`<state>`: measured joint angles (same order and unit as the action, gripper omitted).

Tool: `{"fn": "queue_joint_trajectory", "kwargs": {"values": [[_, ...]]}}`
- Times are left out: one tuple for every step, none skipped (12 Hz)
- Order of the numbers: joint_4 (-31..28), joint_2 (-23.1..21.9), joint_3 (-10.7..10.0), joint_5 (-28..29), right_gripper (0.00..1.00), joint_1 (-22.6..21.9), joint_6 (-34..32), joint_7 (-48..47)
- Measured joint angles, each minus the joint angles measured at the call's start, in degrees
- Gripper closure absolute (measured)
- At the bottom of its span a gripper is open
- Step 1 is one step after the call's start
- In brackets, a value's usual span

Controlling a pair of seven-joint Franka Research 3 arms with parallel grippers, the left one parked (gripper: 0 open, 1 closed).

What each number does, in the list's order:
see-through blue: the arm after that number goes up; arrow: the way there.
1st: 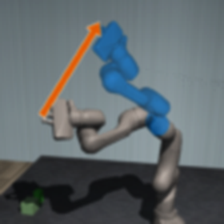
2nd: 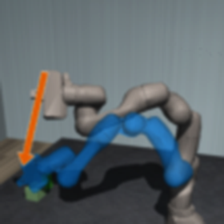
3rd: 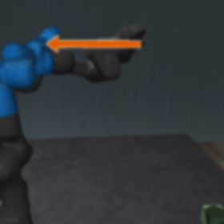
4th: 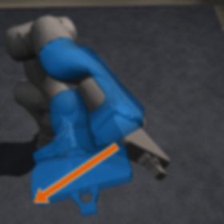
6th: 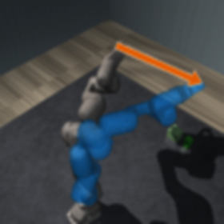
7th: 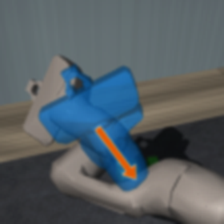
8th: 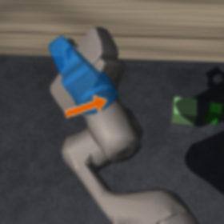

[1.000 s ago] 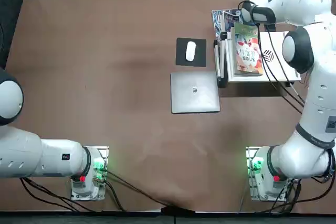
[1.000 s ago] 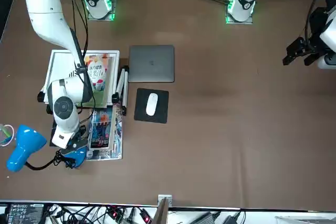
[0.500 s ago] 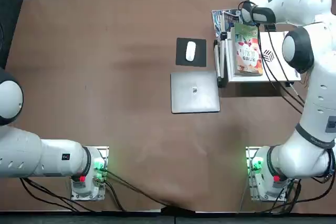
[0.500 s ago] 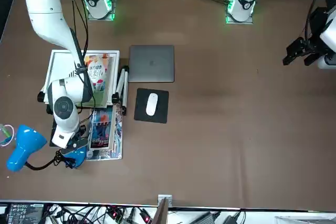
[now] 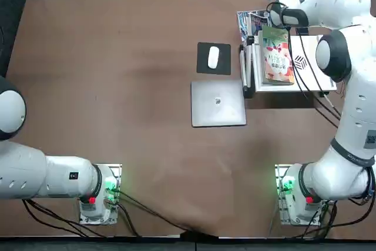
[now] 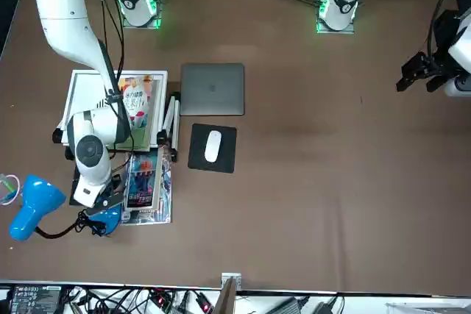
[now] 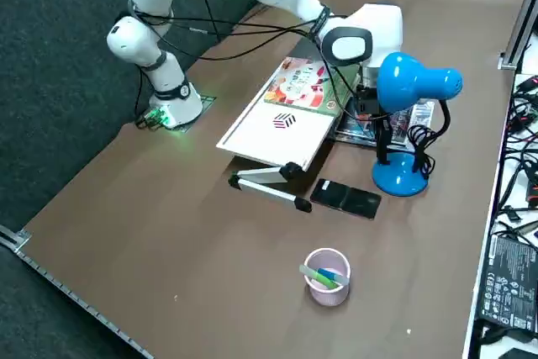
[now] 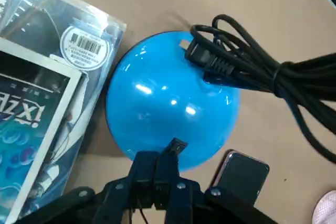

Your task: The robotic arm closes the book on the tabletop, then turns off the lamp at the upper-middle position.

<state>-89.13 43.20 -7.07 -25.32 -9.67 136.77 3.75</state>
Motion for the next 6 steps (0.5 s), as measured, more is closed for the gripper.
{"fn": "queue_joint_trajectory", "kwargs": {"values": [[-0.02, 0.0, 0.0, 0.0, 0.99, 0.05, 0.0, 0.0], [-0.02, -0.01, 0.0, 0.0, 0.99, 0.1, 0.0, 0.0], [-0.02, -0.01, 0.0, 0.0, 0.99, 0.14, 0.0, 0.0], [-0.02, 0.0, -0.01, 0.0, 0.99, 0.13, 0.0, 0.0], [-0.02, -0.01, 0.0, 0.0, 0.99, 0.1, 0.0, 0.0], [-0.03, -0.01, 0.0, 0.0, 0.99, 0.1, 0.0, 0.0]]}}
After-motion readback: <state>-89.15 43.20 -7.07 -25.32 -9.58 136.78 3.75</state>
